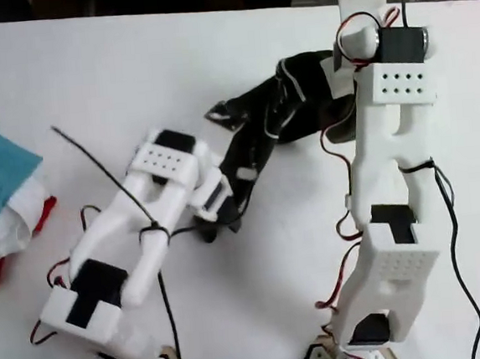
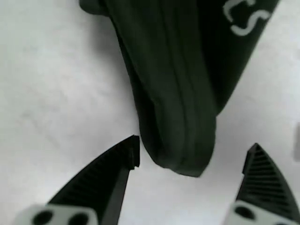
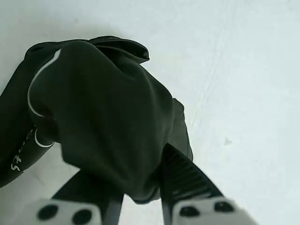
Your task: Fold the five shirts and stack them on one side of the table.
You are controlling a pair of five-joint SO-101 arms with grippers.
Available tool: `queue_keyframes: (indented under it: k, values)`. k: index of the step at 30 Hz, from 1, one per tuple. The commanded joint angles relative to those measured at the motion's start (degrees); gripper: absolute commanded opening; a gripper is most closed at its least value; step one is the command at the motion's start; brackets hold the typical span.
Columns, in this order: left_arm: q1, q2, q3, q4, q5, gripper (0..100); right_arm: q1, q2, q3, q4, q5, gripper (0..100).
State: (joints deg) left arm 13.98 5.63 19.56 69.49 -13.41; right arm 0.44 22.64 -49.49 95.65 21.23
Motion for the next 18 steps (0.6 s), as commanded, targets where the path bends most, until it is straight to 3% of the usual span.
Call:
queue_keyframes:
  k: [1,5,11,18]
  values:
    - [-2.81,-3.08,3.91,-5.89,-4.57,36,0.66,-4.44,-1.85,0.13,0.26,1.9]
    - [-5.01,-3.08,6.81,-10.99,-5.63,31,0.40,-4.00,-1.76,2.07,0.26,1.9]
    - [-4.57,-3.08,6.73,-11.69,-5.36,1,0.31,-4.00,-1.76,2.07,-0.09,1.9]
    - [-5.19,-4.40,5.93,-10.55,-5.36,2,-0.48,-4.70,-2.29,5.23,-0.26,1.9]
